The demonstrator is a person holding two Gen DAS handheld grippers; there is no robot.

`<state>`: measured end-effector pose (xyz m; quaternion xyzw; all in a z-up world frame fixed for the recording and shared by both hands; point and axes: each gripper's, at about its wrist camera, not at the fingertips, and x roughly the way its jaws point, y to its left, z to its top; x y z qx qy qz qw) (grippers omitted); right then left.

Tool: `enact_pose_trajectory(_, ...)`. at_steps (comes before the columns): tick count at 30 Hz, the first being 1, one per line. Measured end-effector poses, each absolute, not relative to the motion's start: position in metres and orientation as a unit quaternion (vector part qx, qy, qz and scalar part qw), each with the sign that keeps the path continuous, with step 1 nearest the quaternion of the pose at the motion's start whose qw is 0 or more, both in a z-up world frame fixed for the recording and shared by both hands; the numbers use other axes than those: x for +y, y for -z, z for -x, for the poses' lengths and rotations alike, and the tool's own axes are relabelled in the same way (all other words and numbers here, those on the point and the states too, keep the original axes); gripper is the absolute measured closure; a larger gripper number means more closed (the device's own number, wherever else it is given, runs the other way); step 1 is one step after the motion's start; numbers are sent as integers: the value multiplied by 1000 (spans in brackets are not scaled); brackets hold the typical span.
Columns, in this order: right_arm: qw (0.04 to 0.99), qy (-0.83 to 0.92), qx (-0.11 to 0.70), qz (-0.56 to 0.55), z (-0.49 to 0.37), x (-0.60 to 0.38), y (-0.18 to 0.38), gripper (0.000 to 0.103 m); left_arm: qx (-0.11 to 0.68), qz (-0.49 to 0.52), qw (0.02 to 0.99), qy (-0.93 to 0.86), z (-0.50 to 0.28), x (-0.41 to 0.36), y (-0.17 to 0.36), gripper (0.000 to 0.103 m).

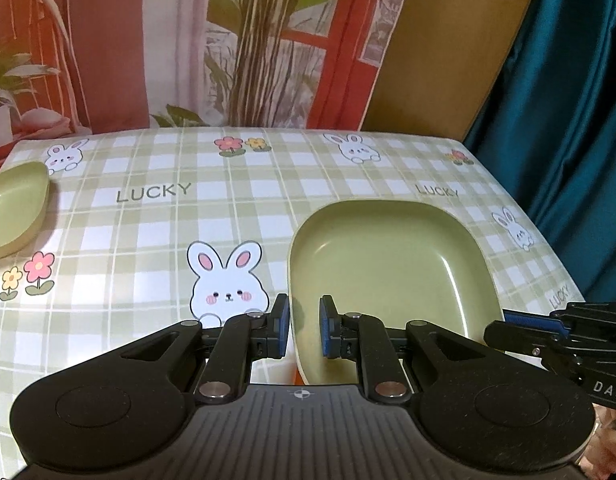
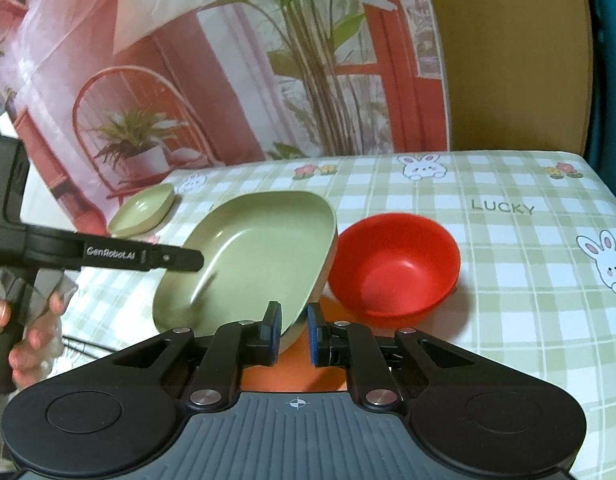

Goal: Organize plates and bowls

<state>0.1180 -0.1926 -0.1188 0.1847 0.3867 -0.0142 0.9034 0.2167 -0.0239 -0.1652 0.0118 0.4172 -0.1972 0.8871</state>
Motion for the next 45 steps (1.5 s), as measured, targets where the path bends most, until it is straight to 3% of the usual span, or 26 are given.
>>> enact_pose_trajectory(45, 856, -17, 472, -208, -102, -176, 150, 89, 446, -106, 865, 203, -211, -50, 195, 86)
